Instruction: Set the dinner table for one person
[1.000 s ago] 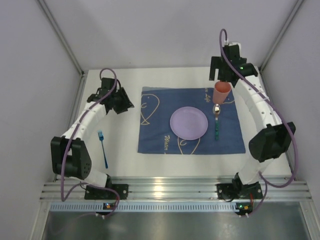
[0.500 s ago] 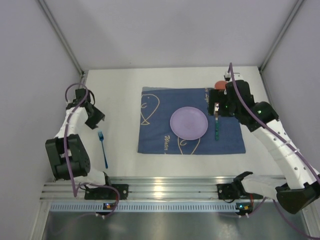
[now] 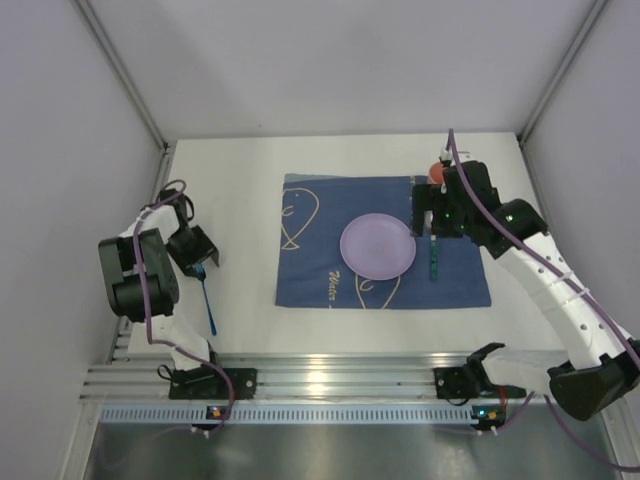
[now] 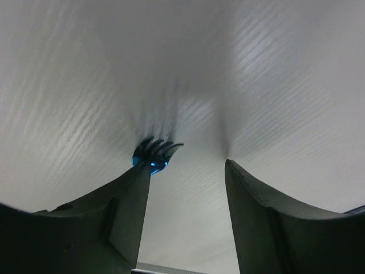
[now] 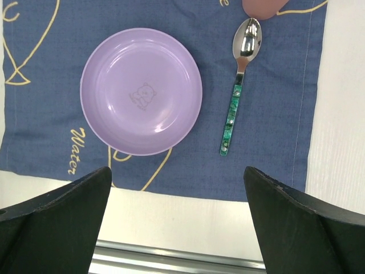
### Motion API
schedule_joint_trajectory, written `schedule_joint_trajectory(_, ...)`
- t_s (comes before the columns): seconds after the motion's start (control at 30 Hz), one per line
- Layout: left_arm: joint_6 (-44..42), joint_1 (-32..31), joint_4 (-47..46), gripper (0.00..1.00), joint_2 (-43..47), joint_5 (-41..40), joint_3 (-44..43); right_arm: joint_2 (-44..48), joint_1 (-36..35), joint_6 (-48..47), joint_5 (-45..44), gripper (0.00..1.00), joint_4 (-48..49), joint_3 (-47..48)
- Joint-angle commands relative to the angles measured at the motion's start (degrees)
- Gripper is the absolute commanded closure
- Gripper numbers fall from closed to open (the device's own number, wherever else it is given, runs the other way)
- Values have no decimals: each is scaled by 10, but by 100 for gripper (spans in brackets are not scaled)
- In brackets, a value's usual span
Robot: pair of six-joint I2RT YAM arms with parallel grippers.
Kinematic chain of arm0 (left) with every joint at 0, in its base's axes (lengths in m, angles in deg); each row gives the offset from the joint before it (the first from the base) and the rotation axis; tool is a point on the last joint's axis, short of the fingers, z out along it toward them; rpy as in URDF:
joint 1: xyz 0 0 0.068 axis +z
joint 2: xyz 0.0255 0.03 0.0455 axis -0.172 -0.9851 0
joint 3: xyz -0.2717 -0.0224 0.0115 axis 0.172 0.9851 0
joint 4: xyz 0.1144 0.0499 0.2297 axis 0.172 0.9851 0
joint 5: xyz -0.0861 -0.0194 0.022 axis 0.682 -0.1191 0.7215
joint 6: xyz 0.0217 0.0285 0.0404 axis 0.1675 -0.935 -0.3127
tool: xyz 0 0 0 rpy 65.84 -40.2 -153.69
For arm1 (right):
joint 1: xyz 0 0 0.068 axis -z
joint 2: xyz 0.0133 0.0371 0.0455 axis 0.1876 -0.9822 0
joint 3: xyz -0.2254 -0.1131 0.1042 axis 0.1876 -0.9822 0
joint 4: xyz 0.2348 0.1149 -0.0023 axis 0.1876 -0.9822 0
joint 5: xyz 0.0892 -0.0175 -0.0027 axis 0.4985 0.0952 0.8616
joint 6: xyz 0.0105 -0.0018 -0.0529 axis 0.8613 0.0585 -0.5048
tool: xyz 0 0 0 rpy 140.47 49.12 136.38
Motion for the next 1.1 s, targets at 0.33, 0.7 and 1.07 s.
schedule_joint_trajectory(0.33,-61,5,50,44,154,-29,61,-62,-1,-11,21,0,4,47)
schedule_joint_trajectory(0.7,-79,5,40,47,78,-13,76,-50,-1,-28,33,0,0,34)
schedule_joint_trajectory(1.07,-89,5,-3,59,21,-4,98,-37,-1,-30,17,0,-5,32)
